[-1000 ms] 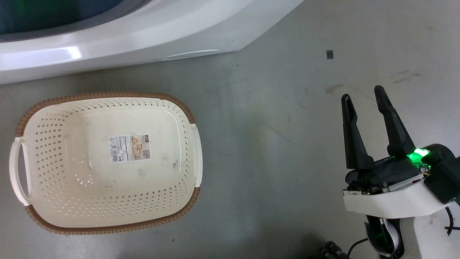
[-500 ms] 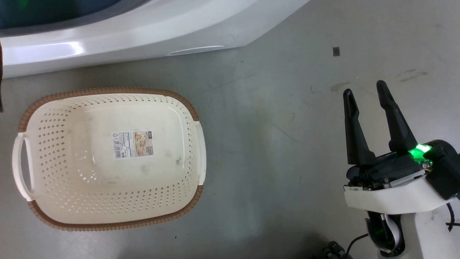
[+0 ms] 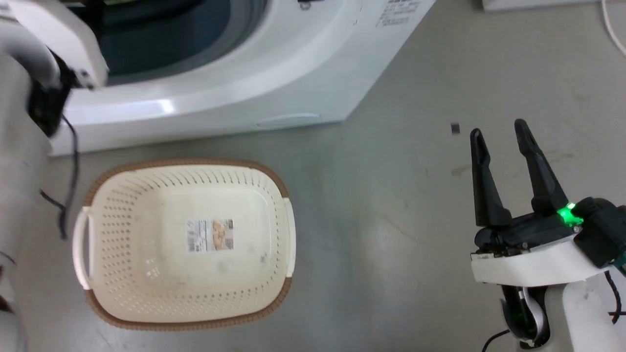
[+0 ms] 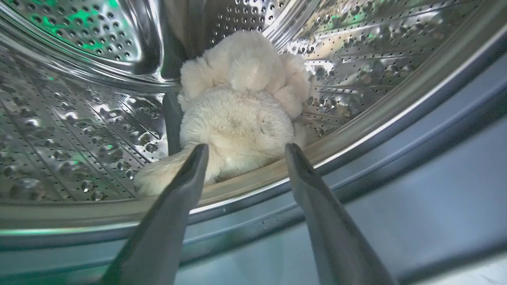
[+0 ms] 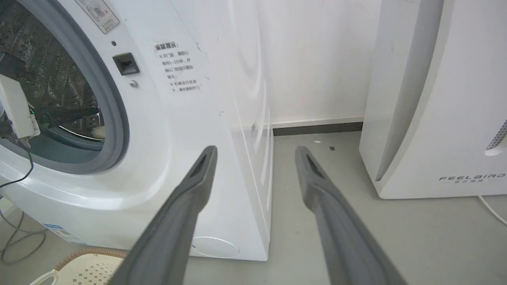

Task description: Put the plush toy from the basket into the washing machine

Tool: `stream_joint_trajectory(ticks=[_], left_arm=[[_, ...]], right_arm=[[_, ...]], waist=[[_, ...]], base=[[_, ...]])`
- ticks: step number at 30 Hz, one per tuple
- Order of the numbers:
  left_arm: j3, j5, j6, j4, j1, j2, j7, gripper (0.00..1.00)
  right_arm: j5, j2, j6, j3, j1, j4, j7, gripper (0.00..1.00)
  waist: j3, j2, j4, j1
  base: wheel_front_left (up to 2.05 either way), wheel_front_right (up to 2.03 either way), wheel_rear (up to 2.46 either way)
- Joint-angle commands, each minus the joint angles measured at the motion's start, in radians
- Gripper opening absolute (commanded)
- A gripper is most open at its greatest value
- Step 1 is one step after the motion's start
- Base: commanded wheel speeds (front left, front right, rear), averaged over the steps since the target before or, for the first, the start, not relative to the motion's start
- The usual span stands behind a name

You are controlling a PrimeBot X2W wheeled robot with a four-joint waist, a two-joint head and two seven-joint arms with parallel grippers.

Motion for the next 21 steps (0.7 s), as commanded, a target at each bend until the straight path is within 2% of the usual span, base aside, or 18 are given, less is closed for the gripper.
stream_joint_trajectory(ticks=[1,3,7,17,19,20,21], left_arm=[[-0.001,-0.008,-0.004,0.009,0.043,-0.012,-0.039,1.00],[-0.004,-0.011,0.003,0.016,0.146,-0.044,-0.119,1.00],[0.031,-0.015,0.036,-0.044,0.251,-0.070,-0.143,1.00],[0.268,0.104,0.205,-0.553,0.656,-0.094,-0.145,1.00],[0.312,0.128,0.238,-0.640,0.752,-0.107,-0.145,1.00],[0.312,0.128,0.238,-0.640,0.752,-0.107,-0.145,1.00],[0.349,0.149,0.264,-0.713,0.843,-0.119,-0.145,1.00]], right_arm=[[-0.015,0.001,-0.001,-0.002,0.013,0.008,-0.005,1.00],[-0.030,0.001,-0.001,-0.009,0.042,0.023,-0.005,1.00],[-0.040,0.001,-0.001,-0.019,0.076,0.031,-0.005,1.00],[-0.049,0.001,-0.001,-0.031,0.158,0.036,-0.005,1.00],[-0.047,0.001,-0.001,-0.029,0.173,0.037,-0.005,1.00],[-0.047,0.001,-0.001,-0.029,0.173,0.037,-0.005,1.00],[-0.044,0.001,-0.001,-0.027,0.186,0.038,-0.005,1.00]], waist=[[-0.098,0.0000,0.031,0.0000],[-0.196,0.0000,0.059,0.0000],[-0.283,0.0000,0.089,0.0000],[-0.428,0.0000,0.142,0.0000],[-0.450,0.0000,0.146,0.0000],[-0.450,0.0000,0.146,0.0000],[-0.470,0.0000,0.150,0.0000]], base=[[0.00,0.00,0.00],[0.00,0.00,0.00],[0.00,0.00,0.00],[0.00,0.00,0.00],[0.00,0.00,0.00],[0.00,0.00,0.00],[0.00,0.00,0.00]])
